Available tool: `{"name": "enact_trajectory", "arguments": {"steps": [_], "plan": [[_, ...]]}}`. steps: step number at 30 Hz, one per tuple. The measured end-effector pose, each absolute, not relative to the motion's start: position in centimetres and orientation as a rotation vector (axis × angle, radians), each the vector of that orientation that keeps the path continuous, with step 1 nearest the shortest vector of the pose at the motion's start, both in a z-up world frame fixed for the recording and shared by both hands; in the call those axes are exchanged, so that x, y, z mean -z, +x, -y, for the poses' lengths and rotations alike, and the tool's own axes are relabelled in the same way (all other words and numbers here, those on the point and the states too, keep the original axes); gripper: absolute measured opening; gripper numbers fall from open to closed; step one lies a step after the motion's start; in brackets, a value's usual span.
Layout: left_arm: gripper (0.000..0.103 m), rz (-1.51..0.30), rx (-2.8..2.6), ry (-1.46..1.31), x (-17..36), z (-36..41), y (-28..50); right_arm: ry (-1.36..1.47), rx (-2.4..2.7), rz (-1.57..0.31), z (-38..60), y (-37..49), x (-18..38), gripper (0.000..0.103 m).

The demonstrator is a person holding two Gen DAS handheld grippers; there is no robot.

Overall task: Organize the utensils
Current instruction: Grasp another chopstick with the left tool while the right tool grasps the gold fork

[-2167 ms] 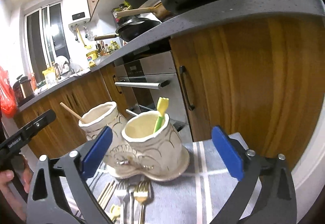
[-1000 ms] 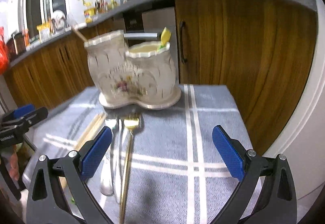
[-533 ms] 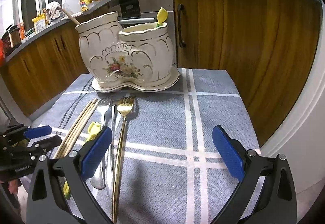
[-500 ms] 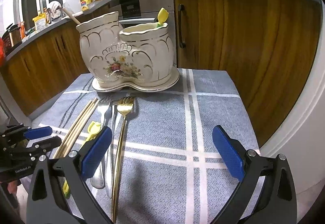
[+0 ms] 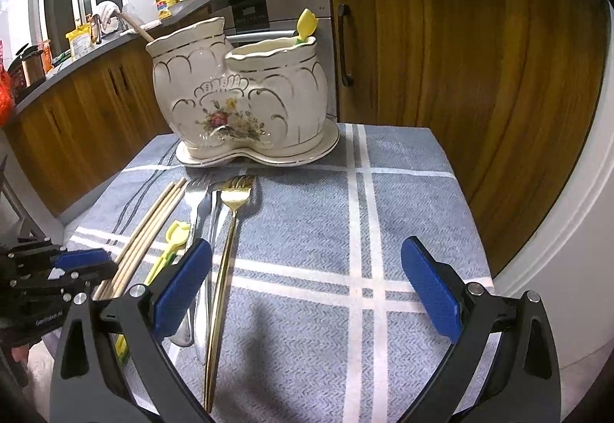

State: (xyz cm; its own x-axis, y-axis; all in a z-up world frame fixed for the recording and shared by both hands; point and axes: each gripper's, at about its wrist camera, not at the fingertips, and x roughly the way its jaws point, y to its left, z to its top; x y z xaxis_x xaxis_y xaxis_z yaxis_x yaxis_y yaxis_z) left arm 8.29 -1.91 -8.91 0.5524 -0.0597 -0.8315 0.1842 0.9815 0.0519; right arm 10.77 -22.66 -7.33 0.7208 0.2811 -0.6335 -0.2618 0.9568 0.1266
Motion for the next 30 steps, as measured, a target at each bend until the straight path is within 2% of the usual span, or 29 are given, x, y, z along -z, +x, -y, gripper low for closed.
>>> {"name": "enact_trajectory", "arguments": {"steps": [3, 6, 8, 9, 11, 14, 20, 27, 30], "plan": [[0.015, -0.978, 0.142, 0.139, 8.9, 1.9, 8.5, 0.005, -0.329, -0.723, 22.0, 10.6, 7.5, 0.096], [0.012, -0.975, 0.150, 0.143, 8.9, 1.8, 8.4, -0.037, -0.364, -0.753, 20.9, 10.4, 7.7, 0.083], [0.011, -0.974, 0.152, 0.140, 8.9, 1.8, 8.5, -0.059, -0.402, -0.788, 20.0, 10.4, 7.9, 0.069], [0.011, -0.973, 0.151, 0.140, 8.9, 1.8, 8.5, -0.066, -0.416, -0.804, 19.6, 10.4, 8.0, 0.065], [0.011, -0.970, 0.149, 0.140, 9.0, 1.8, 8.4, -0.079, -0.434, -0.829, 18.8, 10.6, 8.3, 0.050], [0.011, -0.967, 0.145, 0.149, 9.0, 1.9, 8.4, -0.076, -0.448, -0.851, 17.8, 11.4, 8.5, 0.034], [0.011, -0.964, 0.147, 0.152, 9.0, 2.0, 8.3, -0.085, -0.430, -0.880, 16.5, 13.7, 8.7, 0.021], [0.011, -0.965, 0.151, 0.152, 9.0, 1.9, 8.3, -0.111, -0.408, -0.903, 15.3, 15.7, 9.3, 0.018], [0.011, -0.964, 0.152, 0.155, 9.0, 1.9, 8.3, -0.131, -0.407, -0.892, 14.9, 16.0, 9.4, 0.011]]}}
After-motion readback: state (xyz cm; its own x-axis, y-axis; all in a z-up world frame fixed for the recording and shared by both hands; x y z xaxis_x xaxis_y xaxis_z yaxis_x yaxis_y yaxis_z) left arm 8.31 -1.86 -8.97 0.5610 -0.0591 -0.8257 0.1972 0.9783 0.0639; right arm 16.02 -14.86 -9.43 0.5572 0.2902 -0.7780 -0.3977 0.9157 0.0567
